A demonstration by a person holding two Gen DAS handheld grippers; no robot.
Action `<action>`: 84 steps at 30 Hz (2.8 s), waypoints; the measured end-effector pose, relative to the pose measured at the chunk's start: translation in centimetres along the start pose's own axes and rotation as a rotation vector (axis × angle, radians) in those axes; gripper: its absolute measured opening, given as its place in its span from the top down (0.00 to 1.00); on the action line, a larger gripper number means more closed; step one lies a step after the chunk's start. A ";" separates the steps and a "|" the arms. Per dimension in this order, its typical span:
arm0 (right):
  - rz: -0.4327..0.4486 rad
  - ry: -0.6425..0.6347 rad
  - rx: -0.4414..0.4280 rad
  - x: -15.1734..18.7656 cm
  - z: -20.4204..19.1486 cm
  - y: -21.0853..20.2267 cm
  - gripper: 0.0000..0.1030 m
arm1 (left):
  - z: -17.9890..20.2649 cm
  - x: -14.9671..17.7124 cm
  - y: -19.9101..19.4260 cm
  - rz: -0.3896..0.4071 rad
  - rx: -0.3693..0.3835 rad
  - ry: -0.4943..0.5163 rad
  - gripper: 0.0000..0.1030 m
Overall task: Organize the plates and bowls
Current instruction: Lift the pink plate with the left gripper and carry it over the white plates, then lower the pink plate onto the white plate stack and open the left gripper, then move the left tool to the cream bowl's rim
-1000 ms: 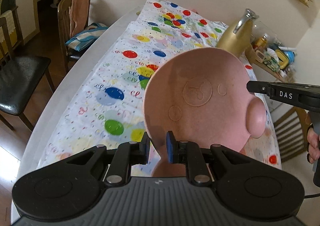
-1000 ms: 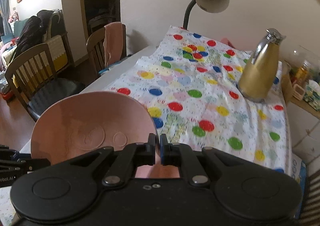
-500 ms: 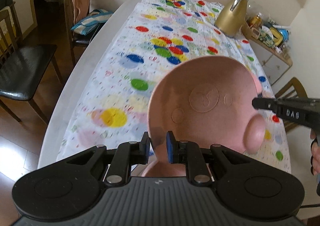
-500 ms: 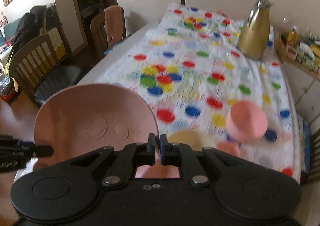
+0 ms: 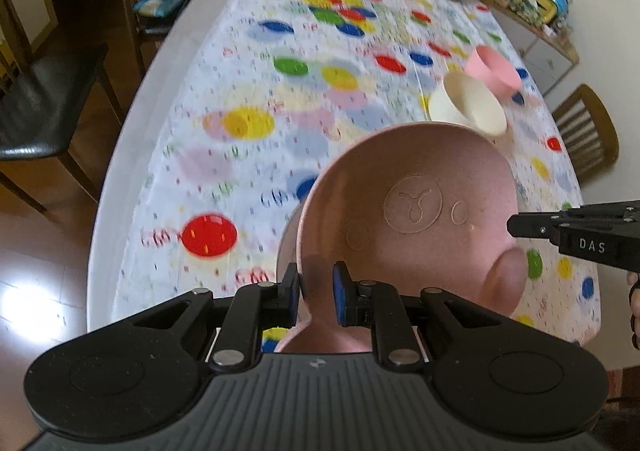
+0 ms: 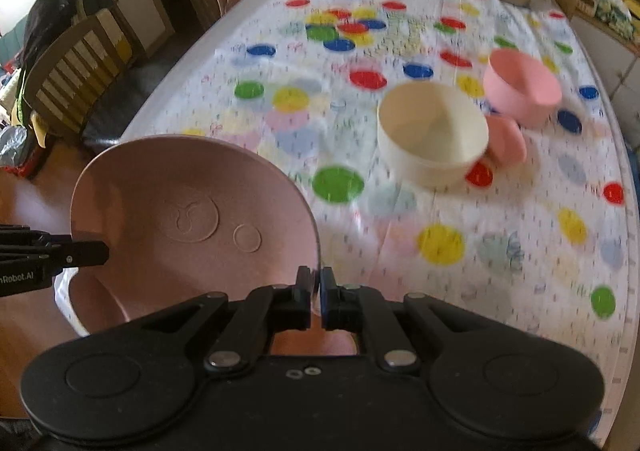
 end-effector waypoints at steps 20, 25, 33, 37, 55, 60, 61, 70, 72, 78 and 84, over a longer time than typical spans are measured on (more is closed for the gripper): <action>-0.140 0.011 0.018 3.5 -0.1 1.9 0.96 | 0.0 2.7 2.7 -0.117 -0.064 0.043 0.84; -0.143 0.013 0.018 3.6 0.1 2.5 0.95 | 0.1 2.9 3.5 -0.126 -0.077 0.051 0.84; -0.150 0.027 0.035 3.9 0.7 3.6 0.91 | 0.3 2.4 4.2 -0.129 -0.076 0.056 0.84; -0.142 0.024 0.029 3.7 0.7 3.6 0.86 | 0.1 1.8 4.1 -0.116 -0.098 0.064 0.84; -0.002 -0.014 -0.064 1.3 -1.5 -0.1 0.66 | 2.5 -1.5 -0.9 0.052 -0.039 0.101 0.84; 0.055 -0.011 -0.063 0.0 -1.4 -1.6 0.59 | 4.6 -3.0 -2.0 0.102 -0.010 0.136 0.83; 0.065 -0.008 -0.060 -0.3 -1.2 -1.9 0.59 | 5.0 -3.4 -2.1 0.111 -0.007 0.141 0.81; 0.155 0.031 -0.007 -3.0 2.8 -3.9 0.37 | 8.7 -7.8 -2.2 0.195 0.009 0.164 0.47; 0.168 0.052 0.002 -3.7 4.2 -4.1 0.34 | 9.7 -8.7 -1.6 0.195 0.014 0.163 0.47; 0.211 0.100 0.028 -5.4 8.4 -4.4 0.19 | 12.9 -11.7 0.3 0.213 0.019 0.164 0.43; 0.231 0.126 0.033 -7.2 11.8 -3.5 0.07 | 15.0 -14.4 2.4 0.232 0.029 0.133 0.28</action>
Point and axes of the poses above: each gripper's, at about its wrist camera, not at the fingertips, and y roughly the way its jaws point, z to its right, x to its underside, the point moved 10 cm from there along y, roughly the way its jaws point, and after that the axes turned 3 degrees about -x, right-handed, at the moved point
